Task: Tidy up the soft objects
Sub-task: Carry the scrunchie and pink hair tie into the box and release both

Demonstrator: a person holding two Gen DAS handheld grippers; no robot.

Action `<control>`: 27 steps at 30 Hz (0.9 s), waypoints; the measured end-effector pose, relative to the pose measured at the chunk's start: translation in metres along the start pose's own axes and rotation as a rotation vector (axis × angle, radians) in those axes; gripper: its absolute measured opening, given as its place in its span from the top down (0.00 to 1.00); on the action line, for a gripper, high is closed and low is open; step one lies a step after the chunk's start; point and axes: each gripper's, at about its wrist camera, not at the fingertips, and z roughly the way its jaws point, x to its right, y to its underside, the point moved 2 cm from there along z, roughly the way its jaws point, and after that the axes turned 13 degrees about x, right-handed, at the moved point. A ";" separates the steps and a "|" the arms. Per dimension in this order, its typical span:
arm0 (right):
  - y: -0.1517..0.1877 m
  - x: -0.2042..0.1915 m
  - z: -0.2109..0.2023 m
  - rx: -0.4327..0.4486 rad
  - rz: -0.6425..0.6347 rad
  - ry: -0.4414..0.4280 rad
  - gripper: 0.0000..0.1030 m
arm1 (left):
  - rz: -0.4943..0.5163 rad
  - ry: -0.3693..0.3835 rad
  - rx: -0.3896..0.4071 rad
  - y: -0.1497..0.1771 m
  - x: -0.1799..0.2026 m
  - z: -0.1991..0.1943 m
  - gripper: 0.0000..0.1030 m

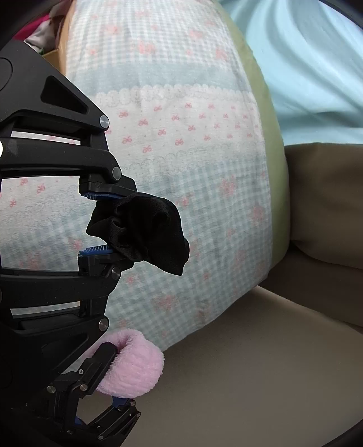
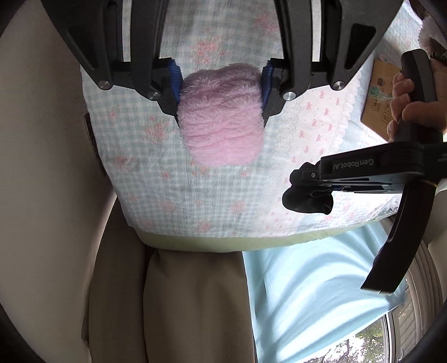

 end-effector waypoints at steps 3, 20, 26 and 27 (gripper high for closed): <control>-0.024 -0.021 -0.032 0.024 0.025 -0.006 0.61 | -0.001 -0.003 0.015 -0.004 -0.009 -0.048 0.79; -0.072 -0.235 -0.158 0.051 0.039 -0.086 0.61 | -0.088 -0.111 0.091 0.041 -0.175 -0.309 0.79; -0.048 -0.312 -0.147 0.001 0.031 -0.131 0.61 | -0.089 -0.204 0.047 0.084 -0.247 -0.344 0.79; -0.045 -0.323 -0.142 -0.009 0.034 -0.138 0.61 | -0.074 -0.222 0.041 0.091 -0.256 -0.346 0.79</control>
